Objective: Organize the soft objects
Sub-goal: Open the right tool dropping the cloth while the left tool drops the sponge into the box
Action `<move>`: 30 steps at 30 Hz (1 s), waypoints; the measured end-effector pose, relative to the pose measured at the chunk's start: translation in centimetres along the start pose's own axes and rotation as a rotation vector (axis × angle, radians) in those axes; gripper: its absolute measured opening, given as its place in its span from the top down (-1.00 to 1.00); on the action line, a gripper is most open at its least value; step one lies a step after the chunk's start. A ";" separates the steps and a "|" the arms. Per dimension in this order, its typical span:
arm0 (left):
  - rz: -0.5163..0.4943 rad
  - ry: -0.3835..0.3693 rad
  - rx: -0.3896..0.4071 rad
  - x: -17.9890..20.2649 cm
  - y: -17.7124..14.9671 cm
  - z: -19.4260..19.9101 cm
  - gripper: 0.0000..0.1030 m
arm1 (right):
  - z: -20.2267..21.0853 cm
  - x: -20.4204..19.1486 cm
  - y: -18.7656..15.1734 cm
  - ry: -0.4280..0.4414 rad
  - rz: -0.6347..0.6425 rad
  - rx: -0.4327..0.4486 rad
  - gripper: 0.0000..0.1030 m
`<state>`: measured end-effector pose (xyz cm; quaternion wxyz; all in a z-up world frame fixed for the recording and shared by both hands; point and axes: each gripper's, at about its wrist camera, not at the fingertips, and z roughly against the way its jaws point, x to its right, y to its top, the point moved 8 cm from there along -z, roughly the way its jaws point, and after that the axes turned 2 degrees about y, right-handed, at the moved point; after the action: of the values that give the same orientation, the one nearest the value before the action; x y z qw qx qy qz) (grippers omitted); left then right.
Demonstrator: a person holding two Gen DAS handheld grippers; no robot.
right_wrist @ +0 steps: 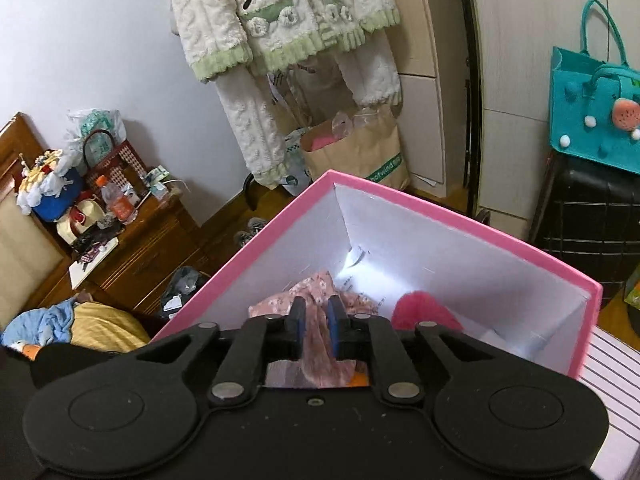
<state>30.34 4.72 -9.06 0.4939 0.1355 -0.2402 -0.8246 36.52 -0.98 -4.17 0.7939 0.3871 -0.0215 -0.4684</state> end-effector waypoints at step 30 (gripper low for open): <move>-0.118 0.184 0.167 4.2 -1.1 11.5 -0.91 | 18.2 -6.6 -7.5 -0.048 0.126 0.079 0.14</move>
<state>22.21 4.46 0.17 0.4514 0.2652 -0.2535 -0.8134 20.17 -8.72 5.99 0.8052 0.4048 -0.0836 -0.4253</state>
